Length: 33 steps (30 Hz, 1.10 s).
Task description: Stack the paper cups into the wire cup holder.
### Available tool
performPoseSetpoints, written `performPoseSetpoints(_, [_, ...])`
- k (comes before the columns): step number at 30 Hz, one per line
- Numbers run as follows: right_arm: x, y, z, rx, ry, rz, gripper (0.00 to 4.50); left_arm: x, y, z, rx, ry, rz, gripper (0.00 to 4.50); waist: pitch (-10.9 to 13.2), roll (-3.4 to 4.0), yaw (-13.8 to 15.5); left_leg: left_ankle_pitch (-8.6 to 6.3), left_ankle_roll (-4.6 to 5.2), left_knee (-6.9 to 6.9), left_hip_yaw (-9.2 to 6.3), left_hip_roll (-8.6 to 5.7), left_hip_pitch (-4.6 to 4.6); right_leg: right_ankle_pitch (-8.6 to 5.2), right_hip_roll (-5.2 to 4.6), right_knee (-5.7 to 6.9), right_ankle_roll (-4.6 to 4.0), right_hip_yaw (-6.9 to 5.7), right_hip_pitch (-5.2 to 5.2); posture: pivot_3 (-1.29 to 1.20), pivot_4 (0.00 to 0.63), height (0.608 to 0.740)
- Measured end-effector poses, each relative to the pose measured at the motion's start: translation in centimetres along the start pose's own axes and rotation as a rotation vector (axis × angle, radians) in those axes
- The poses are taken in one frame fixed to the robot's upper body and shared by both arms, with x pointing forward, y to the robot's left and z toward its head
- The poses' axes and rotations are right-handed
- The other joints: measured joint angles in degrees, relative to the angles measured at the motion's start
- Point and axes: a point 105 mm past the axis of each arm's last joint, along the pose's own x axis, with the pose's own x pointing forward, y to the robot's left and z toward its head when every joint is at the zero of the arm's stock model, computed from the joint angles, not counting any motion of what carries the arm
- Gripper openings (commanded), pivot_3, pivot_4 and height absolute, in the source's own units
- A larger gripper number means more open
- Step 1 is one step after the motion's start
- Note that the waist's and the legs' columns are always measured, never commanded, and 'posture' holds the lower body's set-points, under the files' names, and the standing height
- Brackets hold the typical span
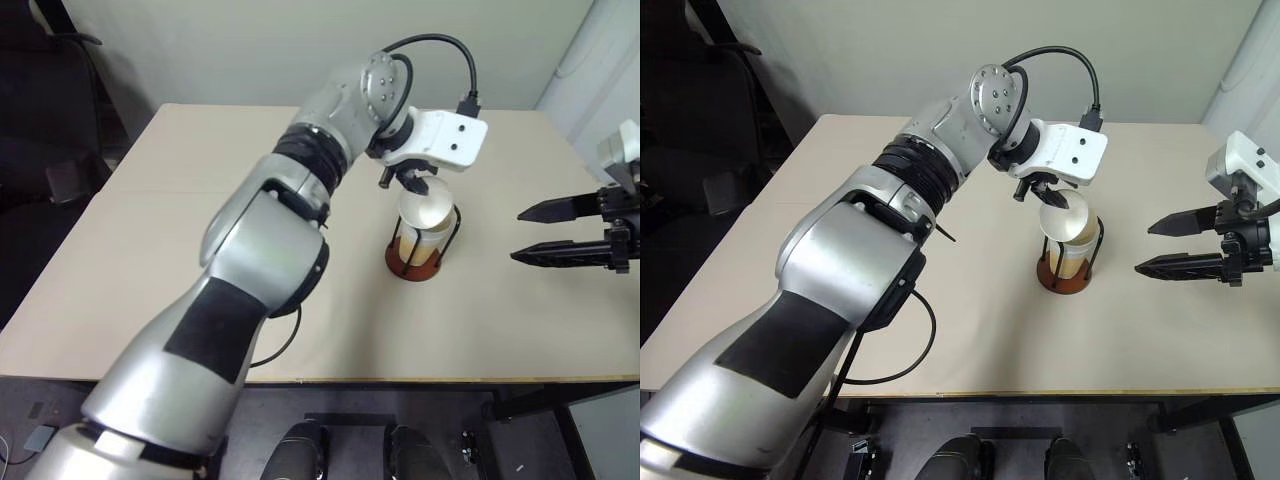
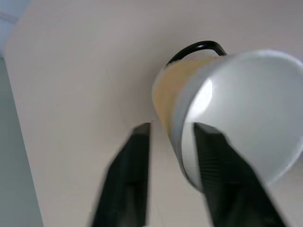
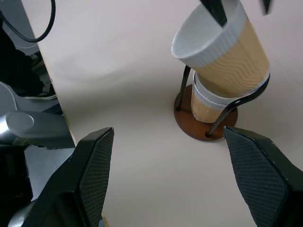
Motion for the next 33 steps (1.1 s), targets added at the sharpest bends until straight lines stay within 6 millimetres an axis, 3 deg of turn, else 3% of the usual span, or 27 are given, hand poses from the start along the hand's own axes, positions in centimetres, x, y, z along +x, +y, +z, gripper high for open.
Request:
performPoseSetpoints(4, [-0.1, 0.1, 0.2, -0.007, -0.001, -0.007, 3.76, 0.7, 0.7, 0.8, 0.022, -0.005, 0.078, 4.3, 0.0, 0.0, 0.03, 0.01, -0.04, 0.0, 0.02, 0.0, 0.0, -0.01, 0.0, 0.0, 0.02, 0.0, 0.01, 0.0, 0.15, 0.74])
performPoseSetpoints(5, [-0.2, 0.1, 0.2, -0.007, -0.003, -0.007, 3.76, 0.8, 1.0, 1.0, 0.026, -0.009, 0.103, 4.47, 0.0, -0.01, 0.03, 0.03, -0.07, -0.01, 0.04, 0.0, 0.0, -0.01, 0.0, -0.01, 0.02, 0.0, 0.0, 0.0, 0.15, 0.74])
performPoseSetpoints(17, [-0.3, 0.4, -0.1, 0.01, 0.005, -0.014, 3.76, 0.9, 3.4, 2.0, 0.111, 0.02, 0.337, 4.47, 0.01, -0.02, 0.05, 0.1, -0.21, -0.01, 0.04, -0.01, 0.04, -0.02, 0.01, 0.0, 0.05, 0.02, 0.02, 0.0, 0.15, 0.74])
performPoseSetpoints(28, [-0.6, 0.5, 0.2, 0.001, -0.004, -0.025, 3.76, 1.3, 2.8, 1.7, 0.134, 0.047, 0.286, 4.47, 0.01, -0.02, 0.1, 0.14, -0.29, -0.01, 0.04, -0.02, 0.04, -0.03, 0.02, 0.0, 0.07, 0.01, 0.02, 0.0, 0.15, 0.74])
performPoseSetpoints(31, [-0.6, 0.5, 0.2, 0.0, -0.005, -0.026, 3.76, 1.4, 2.2, 1.6, 0.134, 0.051, 0.229, 3.88, 0.01, -0.02, 0.1, 0.14, -0.29, -0.01, 0.04, -0.02, 0.04, -0.03, 0.02, 0.0, 0.08, 0.01, 0.02, 0.0, 0.15, 0.74])
performPoseSetpoints(33, [-0.6, 0.5, 0.2, -0.003, -0.006, -0.026, 3.76, 1.5, 1.9, 1.5, 0.133, 0.051, 0.207, 3.18, 0.01, -0.02, 0.1, 0.14, -0.28, -0.01, 0.04, -0.01, 0.04, -0.03, 0.02, 0.0, 0.08, 0.02, 0.02, 0.0, 0.15, 0.74])
